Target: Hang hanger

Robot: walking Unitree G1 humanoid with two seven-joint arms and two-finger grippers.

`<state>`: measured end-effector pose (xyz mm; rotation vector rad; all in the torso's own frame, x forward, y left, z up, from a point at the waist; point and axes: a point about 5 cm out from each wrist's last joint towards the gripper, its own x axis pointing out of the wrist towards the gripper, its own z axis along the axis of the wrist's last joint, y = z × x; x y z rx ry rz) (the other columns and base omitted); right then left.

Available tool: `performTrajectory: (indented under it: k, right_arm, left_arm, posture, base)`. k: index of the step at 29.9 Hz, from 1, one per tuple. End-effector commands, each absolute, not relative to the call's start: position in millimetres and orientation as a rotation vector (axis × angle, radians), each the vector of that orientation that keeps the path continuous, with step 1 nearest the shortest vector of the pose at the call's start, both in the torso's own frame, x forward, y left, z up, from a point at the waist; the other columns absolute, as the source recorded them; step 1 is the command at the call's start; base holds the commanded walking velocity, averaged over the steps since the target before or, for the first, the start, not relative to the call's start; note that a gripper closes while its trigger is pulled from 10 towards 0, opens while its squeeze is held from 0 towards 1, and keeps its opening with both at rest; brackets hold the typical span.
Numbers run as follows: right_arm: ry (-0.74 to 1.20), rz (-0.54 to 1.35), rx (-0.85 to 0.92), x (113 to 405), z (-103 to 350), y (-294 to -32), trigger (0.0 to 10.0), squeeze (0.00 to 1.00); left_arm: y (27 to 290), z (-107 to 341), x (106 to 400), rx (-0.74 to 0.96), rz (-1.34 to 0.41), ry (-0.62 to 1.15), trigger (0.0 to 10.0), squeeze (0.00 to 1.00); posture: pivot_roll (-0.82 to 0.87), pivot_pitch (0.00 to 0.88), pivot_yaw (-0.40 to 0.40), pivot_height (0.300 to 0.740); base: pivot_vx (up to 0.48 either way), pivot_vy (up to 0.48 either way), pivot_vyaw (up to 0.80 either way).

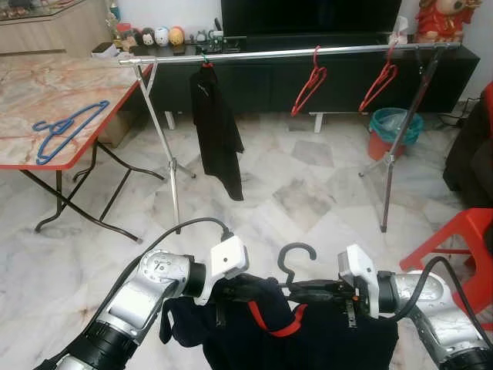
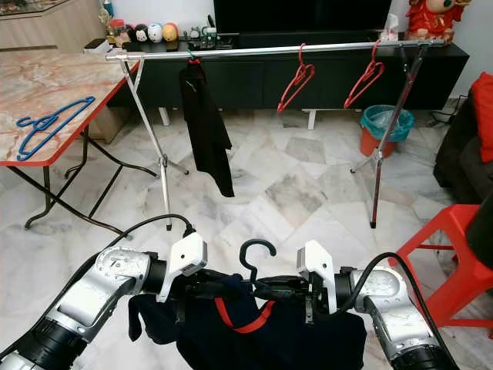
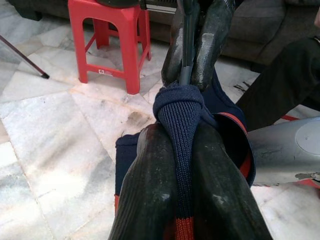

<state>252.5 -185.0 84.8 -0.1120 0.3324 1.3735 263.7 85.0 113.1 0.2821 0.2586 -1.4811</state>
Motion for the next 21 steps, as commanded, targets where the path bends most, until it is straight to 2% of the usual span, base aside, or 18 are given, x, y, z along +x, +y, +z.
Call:
performTrajectory:
  k: [1, 2, 3, 9, 10, 11, 12, 21]
  right_arm:
    - [0.338, 1.408, -0.106, 249.6, 81.2, -175.7, 0.0, 0.0]
    - [0.338, 1.408, -0.106, 249.6, 81.2, -175.6, 0.0, 0.0]
    - [0.337, 1.409, -0.106, 250.0, 81.2, -175.2, 0.0, 0.0]
    - [0.336, 1.413, -0.104, 249.8, 81.3, -174.1, 0.0, 0.0]
    - [0.337, 1.415, -0.103, 249.4, 81.2, -174.2, 0.0, 0.0]
    - [0.338, 1.415, -0.102, 249.2, 81.1, -174.3, 0.0, 0.0]
    - [0.339, 1.416, -0.102, 248.9, 80.9, -174.4, 0.0, 0.0]
    - [0.343, 1.417, -0.102, 248.6, 80.0, -173.8, 0.0, 0.0]
  left_arm:
    - [77.4, 128.0, 267.9, 0.288, -1.492, 0.161, 0.0, 0.0]
    - [77.2, 128.2, 267.9, 0.29, -1.491, 0.159, 0.0, 0.0]
    - [76.8, 127.9, 267.7, 0.302, -1.489, 0.152, 10.0, 0.0]
    - [75.5, 126.7, 267.1, 0.303, -1.485, 0.147, 10.0, 0.0]
    - [75.2, 127.2, 267.4, 0.301, -1.484, 0.145, 10.0, 0.76]
    - [75.3, 127.3, 267.7, 0.303, -1.481, 0.144, 10.0, 0.76]
    - [75.7, 127.7, 268.2, 0.302, -1.479, 0.143, 10.0, 1.0]
    - [76.6, 130.7, 270.2, 0.301, -1.473, 0.132, 10.0, 1.0]
  posture:
    - [0.0, 0.0, 0.046, 0.74]
    - [0.0, 0.0, 0.046, 0.74]
    - [0.0, 0.0, 0.045, 0.74]
    - [0.0, 0.0, 0.045, 0.74]
    - [0.0, 0.0, 0.043, 0.74]
    - [0.0, 0.0, 0.043, 0.74]
    - [0.0, 0.0, 0.044, 0.74]
    - [0.0, 0.0, 0.043, 0.74]
  base:
    - [0.0, 0.0, 0.0]
    - [0.0, 0.0, 0.0]
    - [0.0, 0.0, 0.0]
    - [0.0, 0.0, 0.0]
    - [0.0, 0.0, 0.0]
    - [0.0, 0.0, 0.0]
    - [0.0, 0.0, 0.0]
    - [0.0, 0.0, 0.0]
